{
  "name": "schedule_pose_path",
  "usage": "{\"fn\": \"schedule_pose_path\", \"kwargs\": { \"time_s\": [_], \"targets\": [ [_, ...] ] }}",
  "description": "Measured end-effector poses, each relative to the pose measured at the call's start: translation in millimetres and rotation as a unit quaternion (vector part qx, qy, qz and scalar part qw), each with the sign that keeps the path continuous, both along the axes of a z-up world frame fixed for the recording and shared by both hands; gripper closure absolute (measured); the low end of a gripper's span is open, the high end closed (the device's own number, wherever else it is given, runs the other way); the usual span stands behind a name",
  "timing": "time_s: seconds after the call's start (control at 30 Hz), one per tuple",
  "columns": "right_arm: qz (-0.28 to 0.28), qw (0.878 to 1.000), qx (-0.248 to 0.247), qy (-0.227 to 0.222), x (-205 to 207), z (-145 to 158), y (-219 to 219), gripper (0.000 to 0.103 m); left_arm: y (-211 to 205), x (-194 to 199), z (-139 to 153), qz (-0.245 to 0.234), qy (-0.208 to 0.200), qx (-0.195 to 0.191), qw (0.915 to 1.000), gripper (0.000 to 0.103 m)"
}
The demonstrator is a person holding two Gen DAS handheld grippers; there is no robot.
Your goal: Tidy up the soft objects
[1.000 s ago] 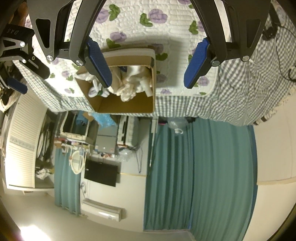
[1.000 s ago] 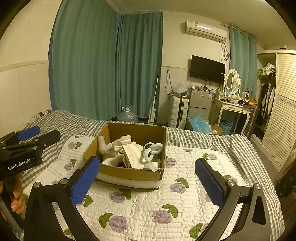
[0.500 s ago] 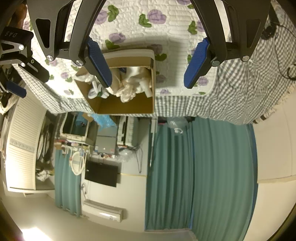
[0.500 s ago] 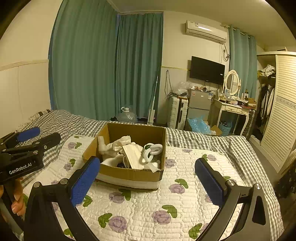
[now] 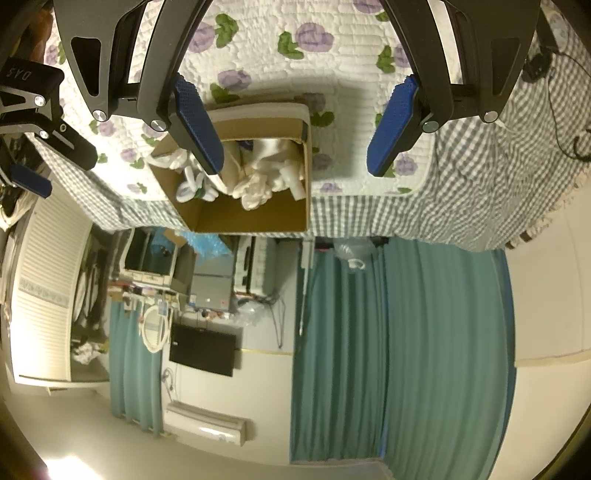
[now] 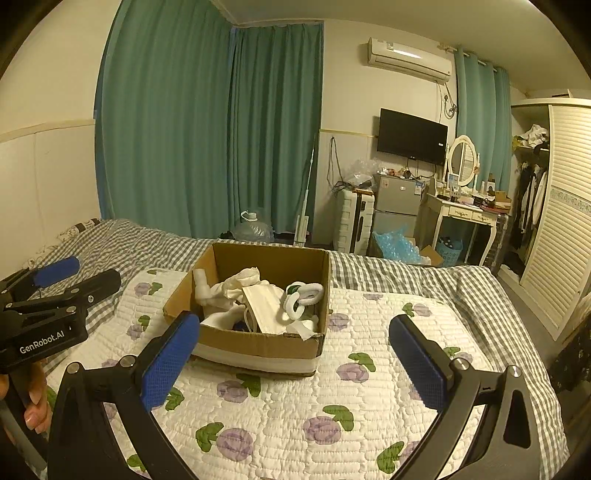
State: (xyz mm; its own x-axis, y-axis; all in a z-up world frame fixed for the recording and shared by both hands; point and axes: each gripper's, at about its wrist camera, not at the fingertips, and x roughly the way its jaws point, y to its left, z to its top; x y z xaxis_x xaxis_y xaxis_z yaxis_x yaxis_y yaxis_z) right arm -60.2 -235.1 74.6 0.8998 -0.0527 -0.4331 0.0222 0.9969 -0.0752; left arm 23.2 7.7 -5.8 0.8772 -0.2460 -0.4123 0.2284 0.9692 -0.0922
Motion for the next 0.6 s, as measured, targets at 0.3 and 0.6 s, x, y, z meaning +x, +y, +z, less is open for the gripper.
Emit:
{"fn": "schedule_pose_path", "kwargs": {
  "time_s": [0.3, 0.6],
  "targets": [
    [-0.001, 1.000, -0.002, 0.002, -0.2, -2.3, 1.0, 0.000, -0.4, 0.5, -2.8, -0.001, 0.005, 0.011, 0.9999, 0.022],
    [-0.001, 1.000, -0.002, 0.003, -0.6, -1.6, 0.5, 0.000, -1.8, -0.5, -3.3, 0.002, 0.003, 0.021, 0.9998, 0.022]
  ]
}}
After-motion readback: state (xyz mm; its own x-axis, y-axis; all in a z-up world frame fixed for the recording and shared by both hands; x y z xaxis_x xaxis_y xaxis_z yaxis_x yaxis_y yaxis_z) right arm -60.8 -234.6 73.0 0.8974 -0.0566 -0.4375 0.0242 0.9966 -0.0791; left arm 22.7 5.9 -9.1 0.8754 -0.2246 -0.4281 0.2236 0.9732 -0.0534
